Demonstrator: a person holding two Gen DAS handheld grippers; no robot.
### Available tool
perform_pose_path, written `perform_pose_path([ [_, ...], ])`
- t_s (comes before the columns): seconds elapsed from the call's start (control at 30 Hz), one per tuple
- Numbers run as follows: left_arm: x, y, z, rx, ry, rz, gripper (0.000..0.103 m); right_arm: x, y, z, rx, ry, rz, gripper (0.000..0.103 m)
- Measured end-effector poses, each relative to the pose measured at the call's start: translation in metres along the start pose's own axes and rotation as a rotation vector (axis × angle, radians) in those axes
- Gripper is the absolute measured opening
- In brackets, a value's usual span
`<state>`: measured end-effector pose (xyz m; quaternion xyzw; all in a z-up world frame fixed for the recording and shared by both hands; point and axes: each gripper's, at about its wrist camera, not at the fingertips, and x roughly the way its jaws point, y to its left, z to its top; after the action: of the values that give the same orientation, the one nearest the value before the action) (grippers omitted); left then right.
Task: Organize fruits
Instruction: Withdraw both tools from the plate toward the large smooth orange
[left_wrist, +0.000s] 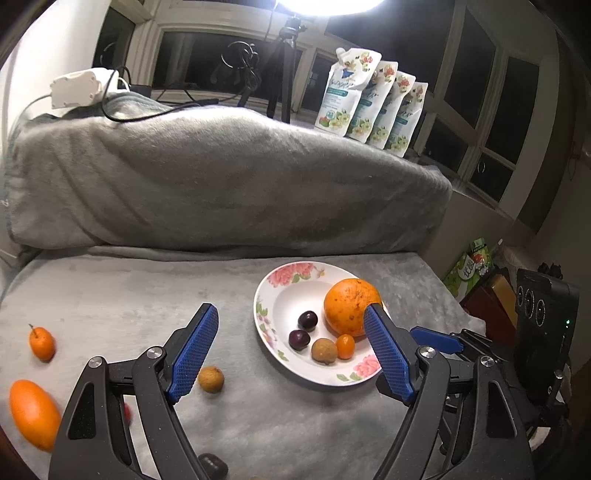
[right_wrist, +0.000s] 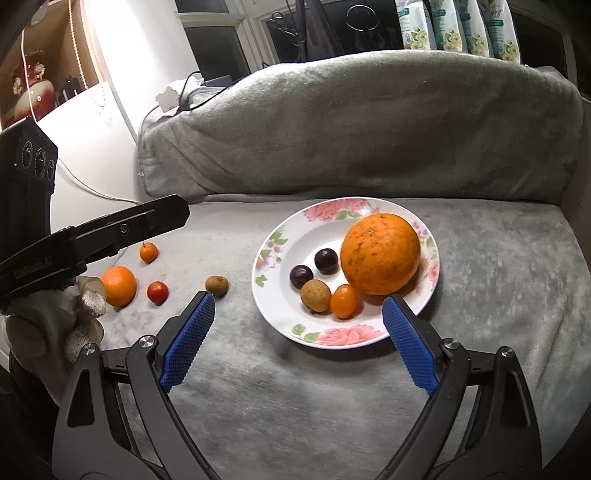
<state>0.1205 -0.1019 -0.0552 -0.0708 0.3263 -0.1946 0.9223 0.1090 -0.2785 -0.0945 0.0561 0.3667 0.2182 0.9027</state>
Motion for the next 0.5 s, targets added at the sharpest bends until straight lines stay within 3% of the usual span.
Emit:
perform_pose_path([
  [0.3,-0.019,0.008,-0.004,-0.010,-0.028,0.024,0.081,0.000,0.023,0.000,-0.045,-0.003,0.033,0.094],
  [0.5,-0.035,0.017,-0.010,-0.021,-0.048,0.048,0.081,0.002,0.039,0.004,-0.081,0.021,0.007,0.094],
])
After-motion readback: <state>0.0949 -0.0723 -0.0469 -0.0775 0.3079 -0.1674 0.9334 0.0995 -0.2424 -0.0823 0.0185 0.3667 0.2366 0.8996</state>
